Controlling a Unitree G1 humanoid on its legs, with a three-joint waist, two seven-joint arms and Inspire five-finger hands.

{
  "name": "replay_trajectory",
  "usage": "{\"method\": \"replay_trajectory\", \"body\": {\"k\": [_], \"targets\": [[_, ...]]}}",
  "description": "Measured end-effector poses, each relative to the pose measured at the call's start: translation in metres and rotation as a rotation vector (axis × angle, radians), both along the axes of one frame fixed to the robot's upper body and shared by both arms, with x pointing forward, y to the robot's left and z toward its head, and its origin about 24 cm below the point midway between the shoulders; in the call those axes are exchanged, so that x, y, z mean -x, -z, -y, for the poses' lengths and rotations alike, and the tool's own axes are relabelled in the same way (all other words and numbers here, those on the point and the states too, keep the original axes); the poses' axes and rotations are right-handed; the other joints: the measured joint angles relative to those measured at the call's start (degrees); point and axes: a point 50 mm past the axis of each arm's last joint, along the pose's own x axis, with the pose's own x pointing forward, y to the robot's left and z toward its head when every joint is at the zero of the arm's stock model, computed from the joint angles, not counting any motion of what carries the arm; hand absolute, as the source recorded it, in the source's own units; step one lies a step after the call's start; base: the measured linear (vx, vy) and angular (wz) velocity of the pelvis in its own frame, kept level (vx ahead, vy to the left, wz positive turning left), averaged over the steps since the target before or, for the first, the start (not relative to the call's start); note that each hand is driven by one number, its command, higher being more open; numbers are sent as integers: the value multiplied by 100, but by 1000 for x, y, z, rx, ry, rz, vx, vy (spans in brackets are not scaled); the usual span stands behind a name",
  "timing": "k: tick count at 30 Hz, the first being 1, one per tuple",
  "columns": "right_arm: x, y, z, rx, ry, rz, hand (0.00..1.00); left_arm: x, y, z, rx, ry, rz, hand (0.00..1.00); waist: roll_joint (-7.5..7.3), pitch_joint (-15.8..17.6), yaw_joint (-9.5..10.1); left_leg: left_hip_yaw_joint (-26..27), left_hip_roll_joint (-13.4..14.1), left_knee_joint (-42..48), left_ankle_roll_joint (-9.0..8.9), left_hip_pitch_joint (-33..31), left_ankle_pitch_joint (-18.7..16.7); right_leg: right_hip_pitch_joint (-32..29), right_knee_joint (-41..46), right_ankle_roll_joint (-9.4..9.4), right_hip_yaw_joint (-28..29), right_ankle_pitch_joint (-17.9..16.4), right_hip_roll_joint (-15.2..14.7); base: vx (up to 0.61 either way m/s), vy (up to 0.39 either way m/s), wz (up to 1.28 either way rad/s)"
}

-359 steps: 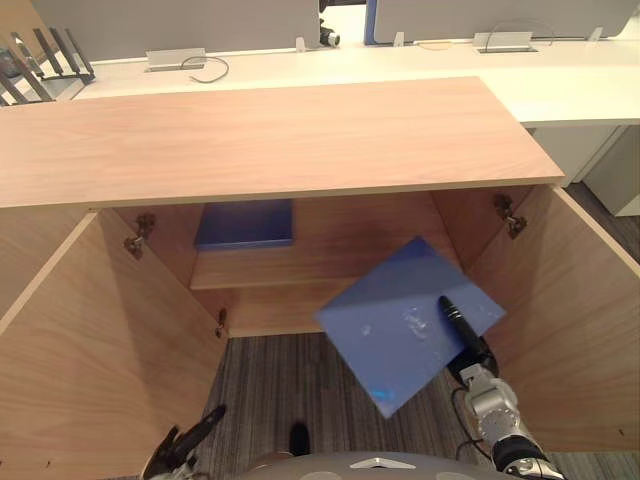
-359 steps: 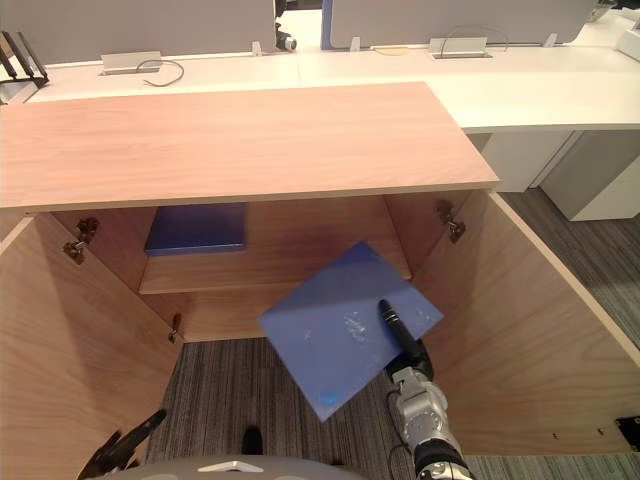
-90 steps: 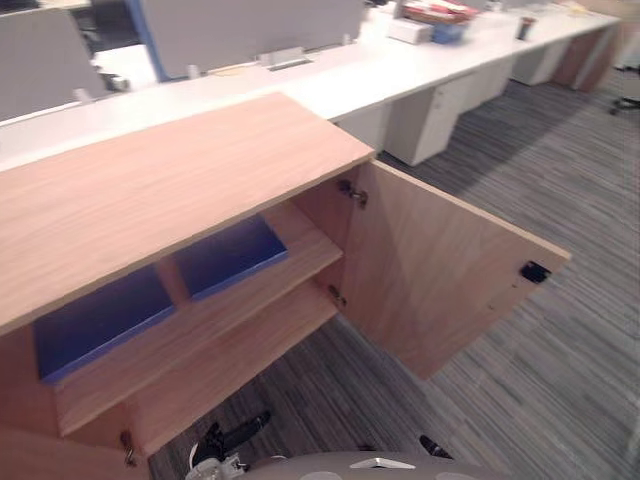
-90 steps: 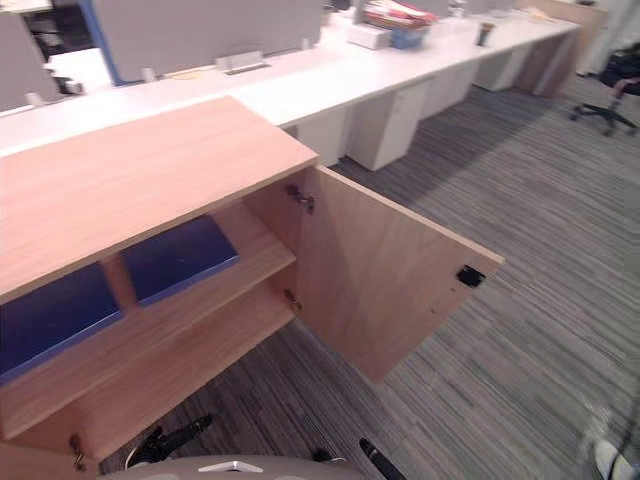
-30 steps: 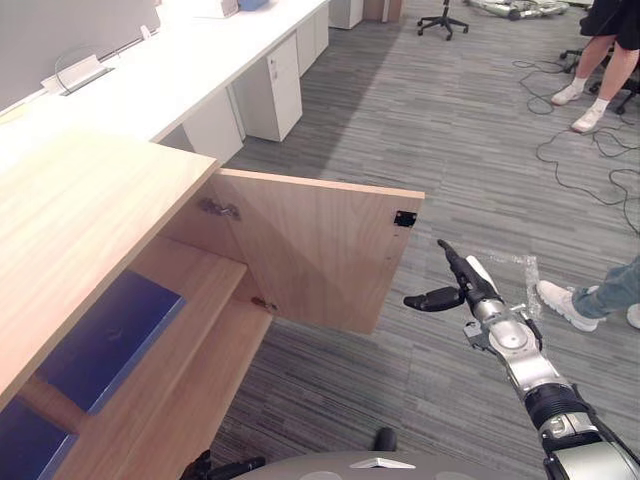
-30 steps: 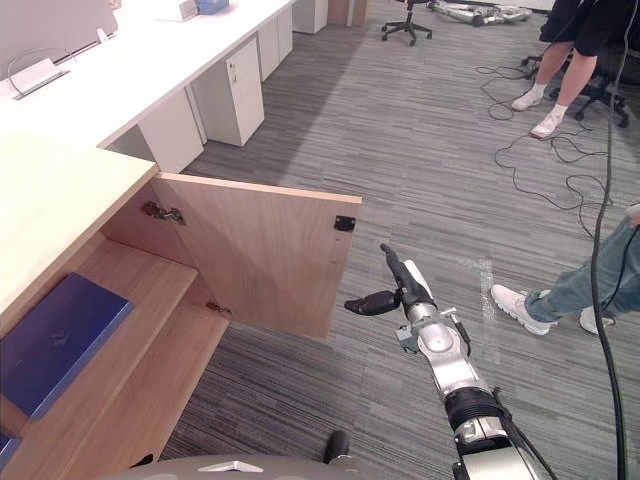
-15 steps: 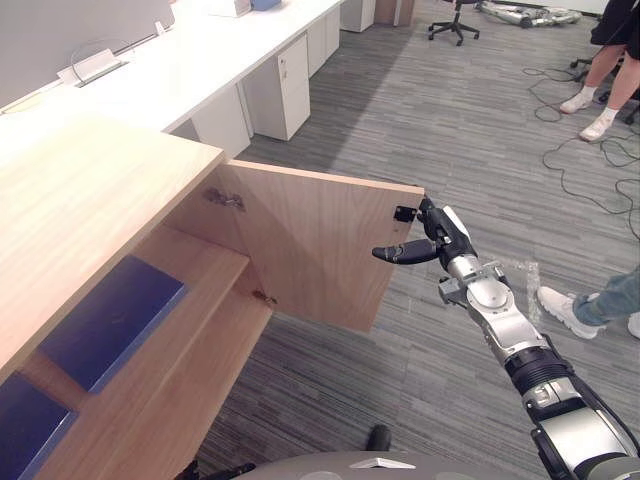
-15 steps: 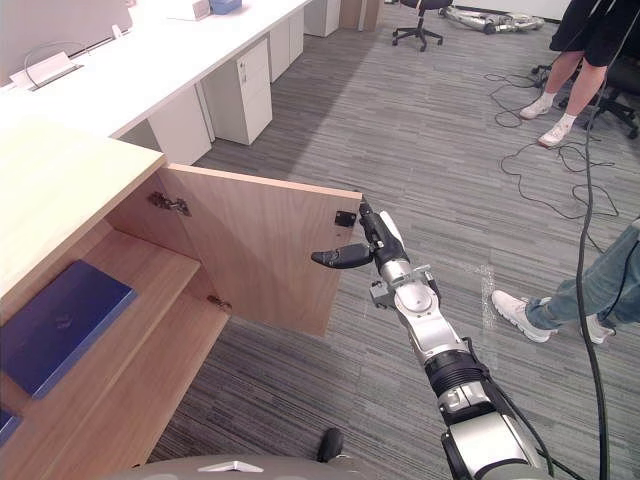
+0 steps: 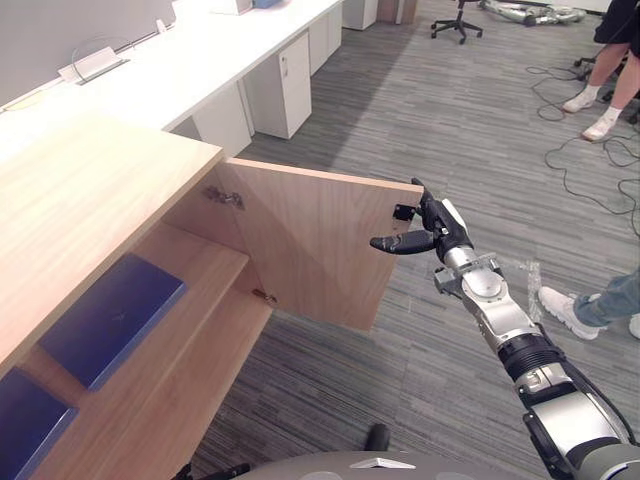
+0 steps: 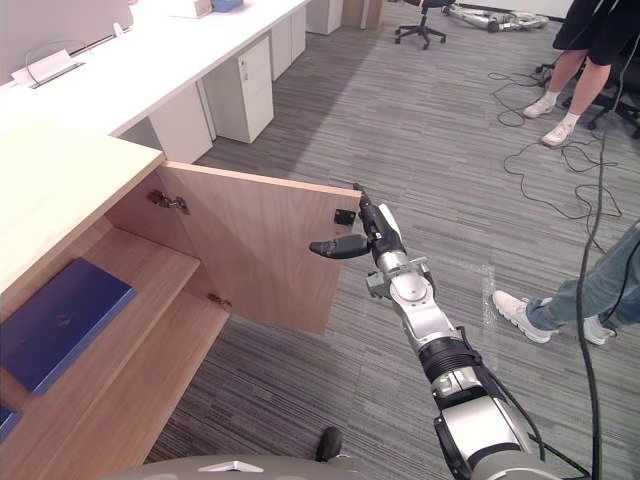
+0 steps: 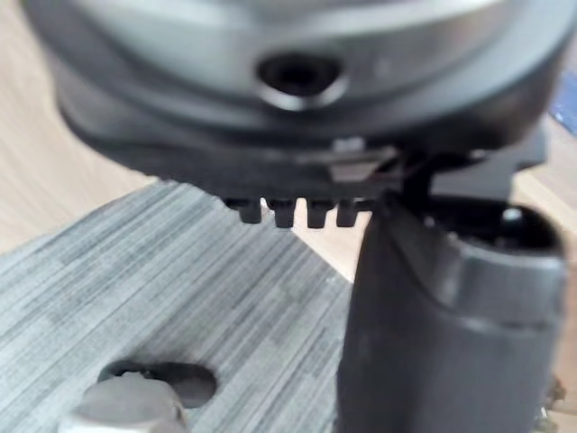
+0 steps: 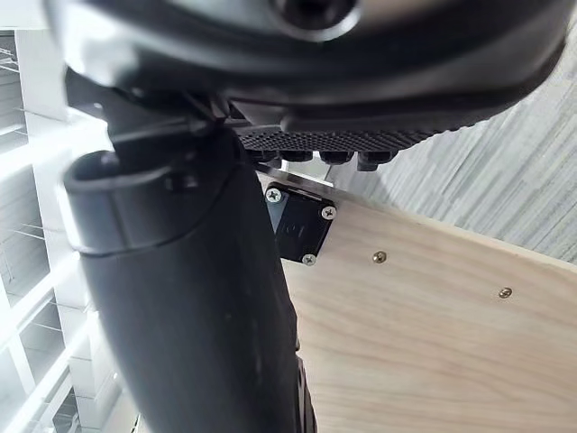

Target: Walk over to the cabinet, pick up the folder, carry it to the office cabinet, place the folder inside the office cabinet, then close the office cabinet door

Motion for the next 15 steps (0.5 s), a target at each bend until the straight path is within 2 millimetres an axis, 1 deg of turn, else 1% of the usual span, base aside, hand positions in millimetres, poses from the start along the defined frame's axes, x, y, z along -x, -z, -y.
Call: {"method": "replay_trajectory", "body": {"k": [6,10,11,13,14,15], "targets": [[3,2,-2,81,-79,-20,100,0,0,-1,-1,0,1,100,-16,-9,-29,46,19,-1,-1,8,0,-1,-1,-25,45,-20,21,-4,58,-4],[11,4,-8,204,-207,-49,100,1,0,-1,-1,1,-7,100,-61,-15,-133,110,85,-1,-11,12,-6,-20,0,-79,94,-61,94,3,32,-8],[17,7,-9,257,-271,-77,100,1,0,-2,-4,10,-9,100,-86,-22,-176,116,109,-1,-13,12,-4,-26,0,-96,107,-72,122,10,25,-11],[27,17,-11,329,-380,-144,100,-2,0,-4,-12,44,-19,100,-134,-50,-179,167,155,-2,-19,13,-7,-48,0,-123,156,-85,178,11,28,-14],[37,31,-16,379,-481,-221,100,-3,-1,-6,-15,48,-18,100,-200,-86,-181,180,187,-1,-47,13,6,-57,1,-152,174,-102,215,13,29,-7],[45,39,-19,400,-541,-266,100,-5,-1,-7,-17,50,-13,100,-230,-103,-171,179,204,-3,-61,13,15,-56,1,-166,172,-112,233,17,38,-4]]}}
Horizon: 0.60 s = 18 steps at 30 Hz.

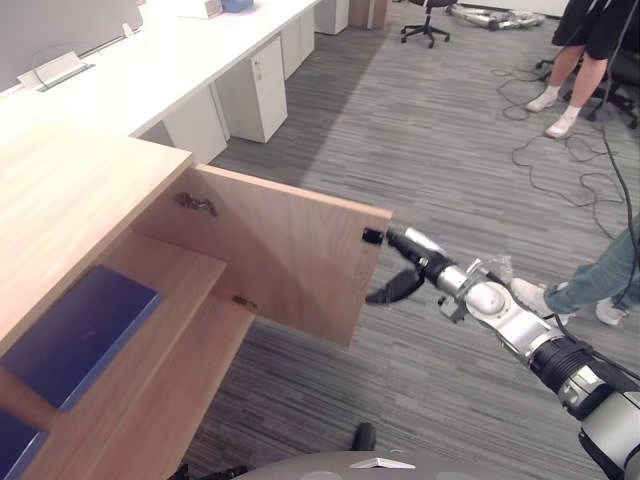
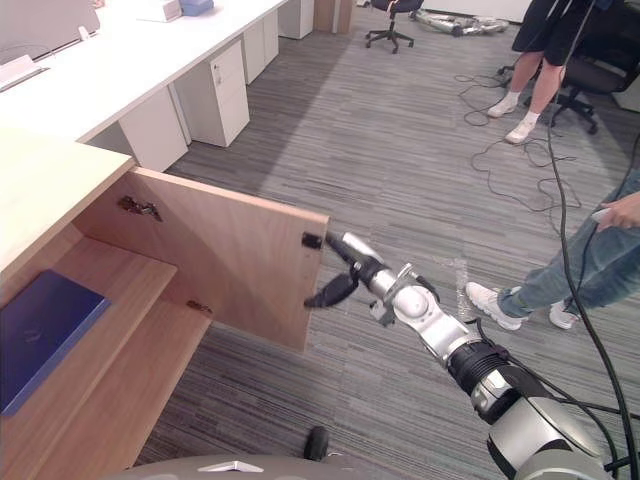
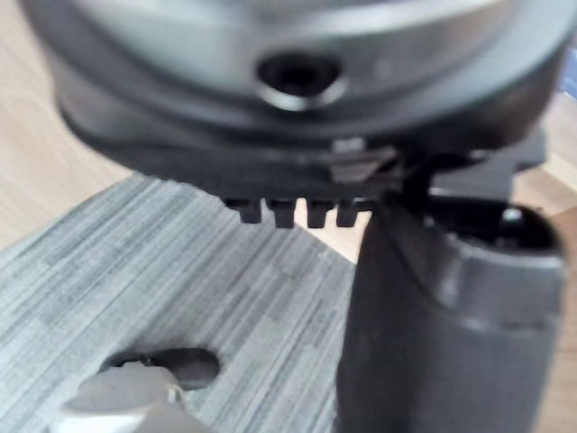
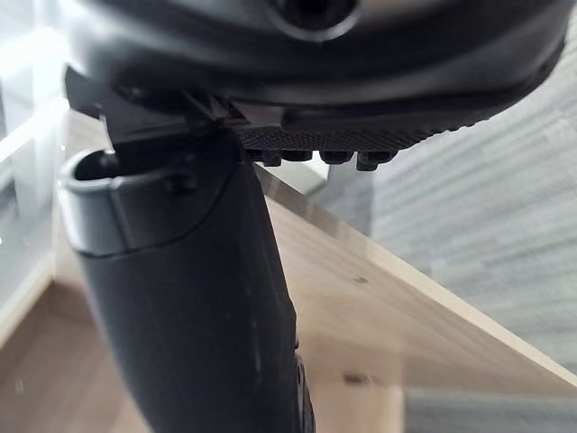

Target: Walk over to the cabinet, pick up the folder, carry it to the office cabinet, place the folder inside the office cabinet, then close the office cabinet door

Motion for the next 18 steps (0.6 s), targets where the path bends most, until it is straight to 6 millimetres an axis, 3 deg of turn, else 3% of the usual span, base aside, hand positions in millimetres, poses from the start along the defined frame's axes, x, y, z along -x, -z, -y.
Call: {"method": "replay_trajectory", "body": {"k": [5,9,12,18], "targets": [[40,25,-37,76,-338,-172,100,-1,0,-1,0,18,-5,100,-49,-23,27,-5,70,-8,-60,-2,5,-6,0,-47,-10,-34,73,3,68,1],[67,23,-83,15,-592,-191,100,-2,1,0,3,27,-17,100,-149,-146,185,-1,57,-14,-60,-189,49,-208,0,-113,-23,64,75,-5,108,1],[70,15,-98,-37,-648,-156,100,-2,1,1,5,22,-23,100,-238,-211,336,-27,38,-14,-60,-190,77,-196,2,-132,-49,94,54,-3,136,6],[69,8,-106,-64,-654,-115,100,-1,1,0,-1,17,-28,100,-340,-278,359,-80,-51,-5,-20,-230,122,-205,0,-88,-29,181,-49,-42,155,2]]}}
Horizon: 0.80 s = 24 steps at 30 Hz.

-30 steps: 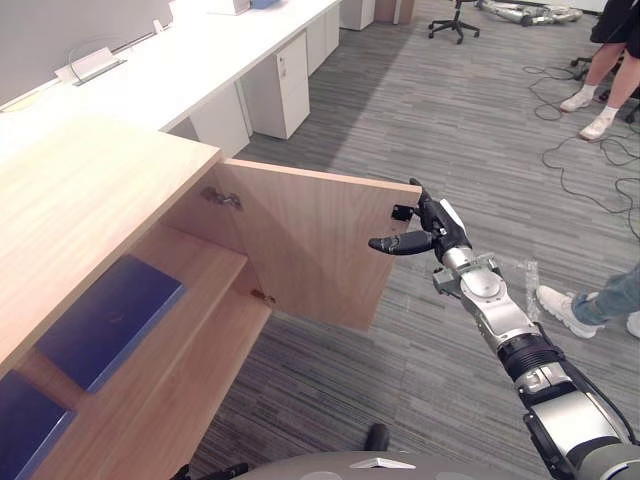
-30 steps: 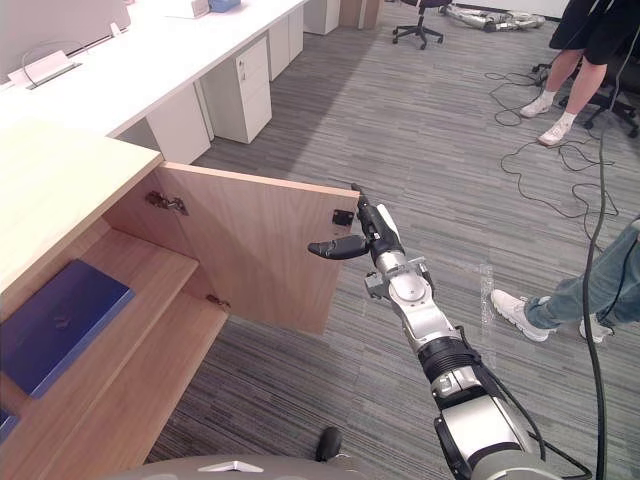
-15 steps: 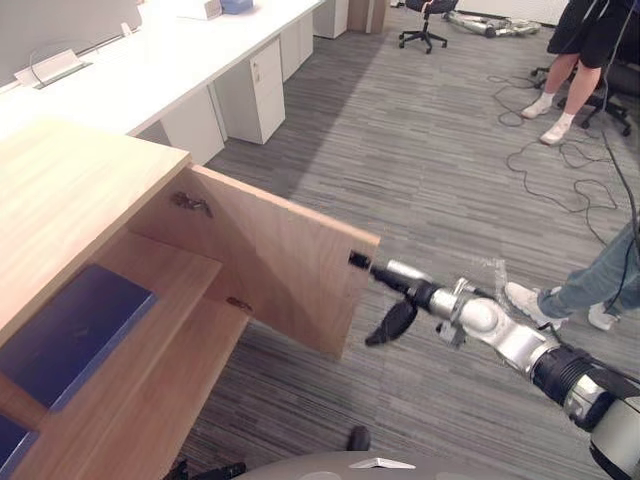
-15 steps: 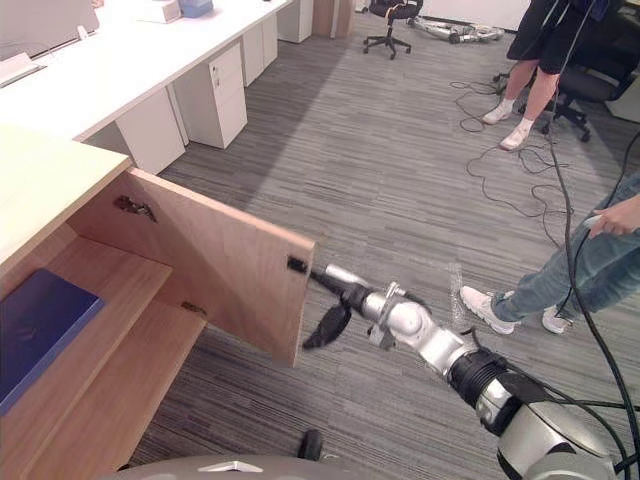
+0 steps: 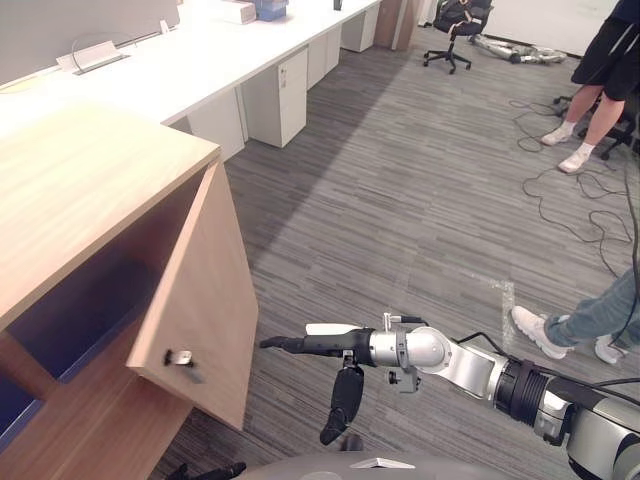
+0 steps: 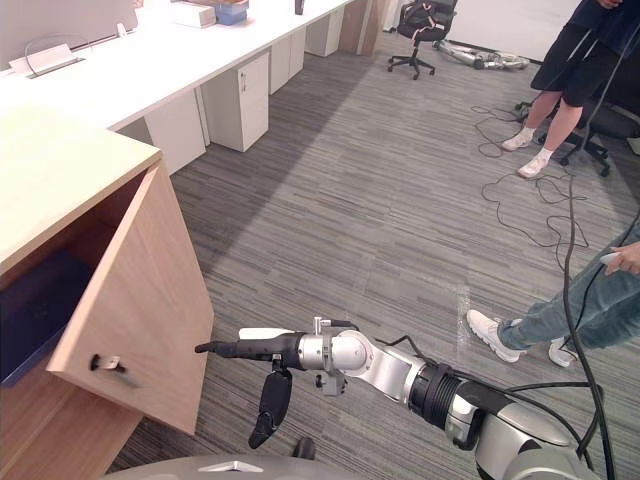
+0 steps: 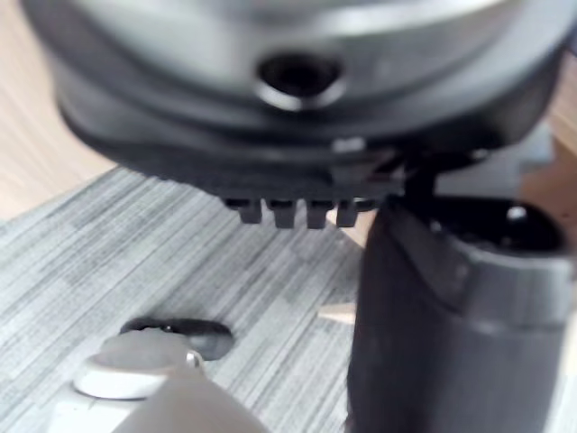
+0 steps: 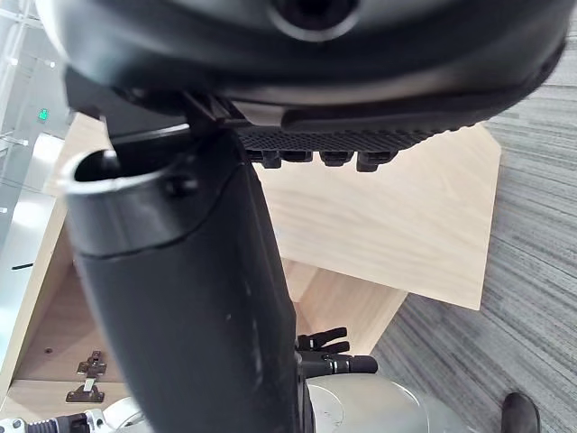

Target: Walk over to the cabinet, pick up the folder, carry it to the office cabinet, place the folder inside the office cabinet, then close the office cabinet door

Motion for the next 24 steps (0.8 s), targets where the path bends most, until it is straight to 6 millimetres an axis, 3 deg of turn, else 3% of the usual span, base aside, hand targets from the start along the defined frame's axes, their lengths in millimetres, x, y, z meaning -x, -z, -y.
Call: {"method": "replay_trajectory", "body": {"k": [7,10,16,19,24], "targets": [[5,1,-12,-38,2,15,100,-2,0,-1,-5,-7,9,100,-10,17,12,-28,16,191,32,-168,-46,-71,1,18,34,47,-5,-33,111,0],[14,18,-3,10,29,-5,100,-1,0,1,0,-20,13,100,47,55,68,-46,20,190,31,-166,-46,-62,1,21,28,42,-4,8,137,3],[36,73,46,219,187,-129,100,-2,1,3,8,-16,17,100,153,214,110,-185,16,187,25,-161,-51,8,1,41,-108,-21,-30,26,141,12],[49,100,88,368,341,-172,100,-5,2,10,28,12,22,100,293,346,99,-346,6,182,26,-157,-51,81,17,61,-259,-65,-63,48,159,21],[60,123,106,395,578,-231,100,-9,3,16,48,53,33,100,329,360,27,-638,-19,163,41,-131,-39,239,32,91,-548,-122,-126,45,133,35]]}}
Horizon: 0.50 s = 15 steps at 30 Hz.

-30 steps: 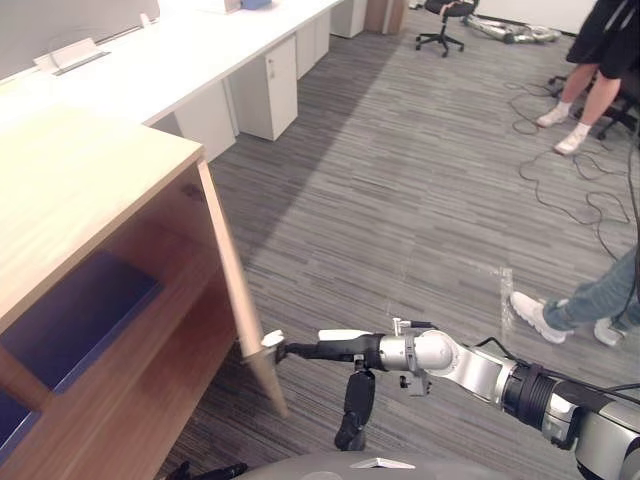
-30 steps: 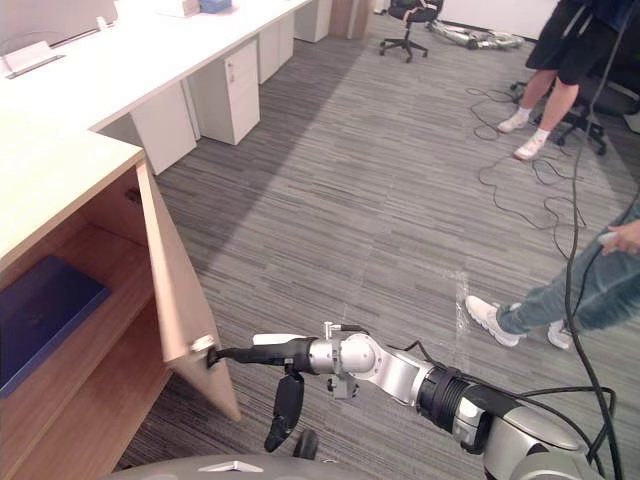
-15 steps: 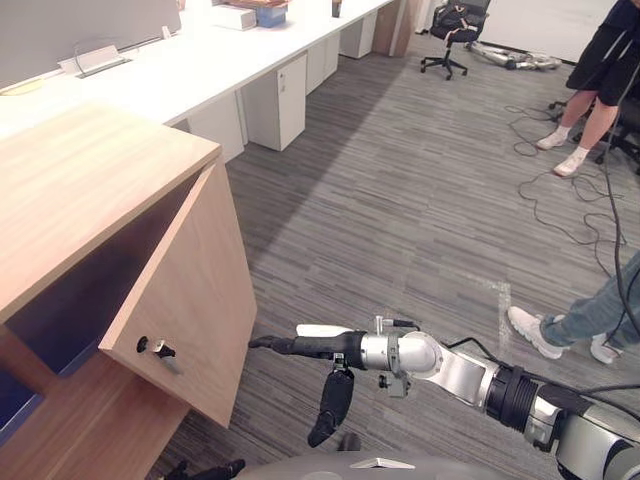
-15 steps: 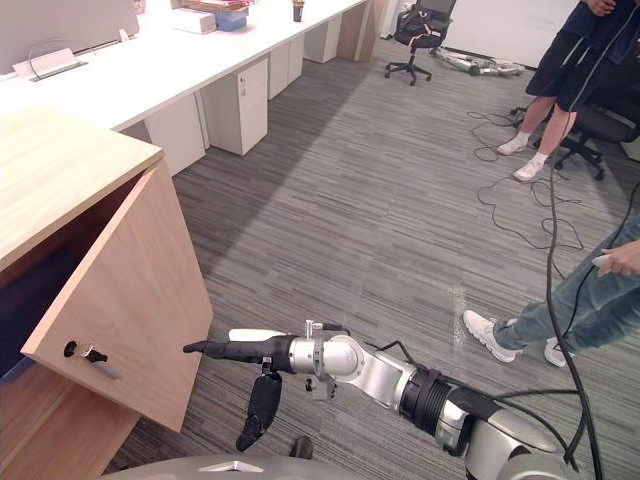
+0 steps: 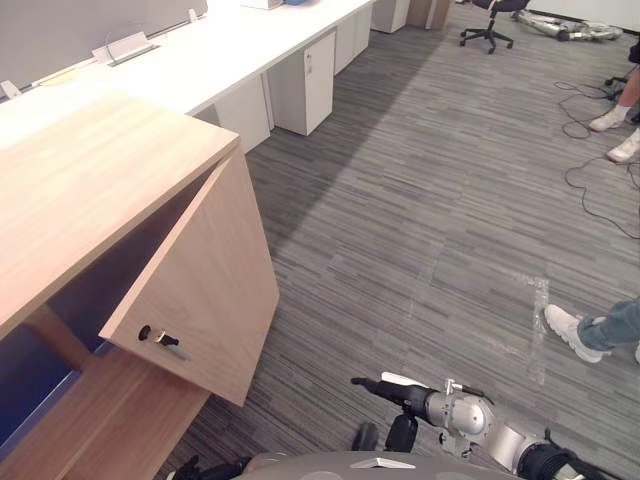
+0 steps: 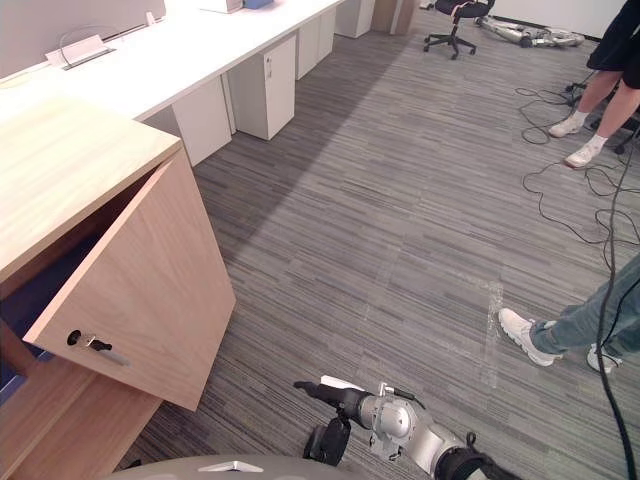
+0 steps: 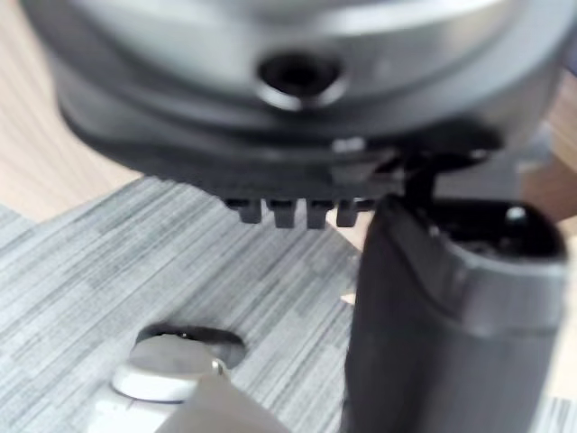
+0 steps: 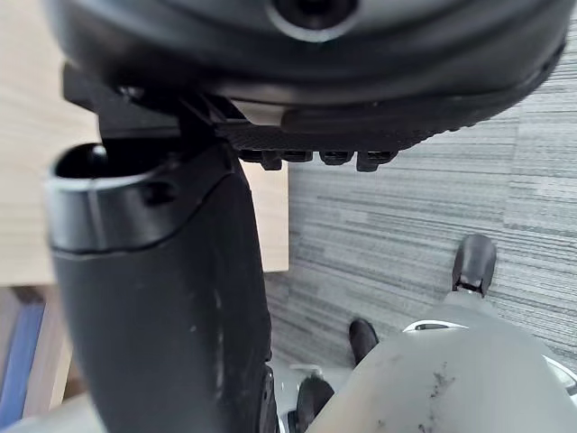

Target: Walk over to the cabinet, pick up the folder, carry it to the office cabinet, place the folder inside the office cabinet, then close the office cabinet door

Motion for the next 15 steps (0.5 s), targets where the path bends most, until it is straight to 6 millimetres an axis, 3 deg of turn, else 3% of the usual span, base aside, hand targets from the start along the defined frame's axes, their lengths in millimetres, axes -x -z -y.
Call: {"method": "replay_trajectory", "body": {"k": [4,6,11,14,15], "targets": [[18,26,7,73,195,-68,100,-2,2,9,26,41,0,100,42,-16,13,-329,-156,-83,103,76,69,196,0,106,-319,-31,-188,12,167,43],[23,32,10,94,262,-92,100,-3,2,11,33,53,1,100,56,-23,51,-428,-225,-97,139,79,91,239,0,155,-406,-23,-262,-1,169,34],[46,46,30,158,622,-162,100,0,5,24,68,42,-5,100,142,-13,105,-789,-520,-185,288,274,187,565,19,373,-740,24,-596,23,183,39],[58,46,49,172,863,-163,100,-1,6,32,80,78,-10,100,244,-1,27,-1124,-749,-271,498,264,317,322,916,530,-755,-303,-1050,13,197,58],[63,47,53,159,980,-170,100,-1,6,33,82,94,-15,100,236,16,-73,-1380,-857,-281,590,262,376,162,1470,449,-295,-515,-1278,6,173,90]]}}
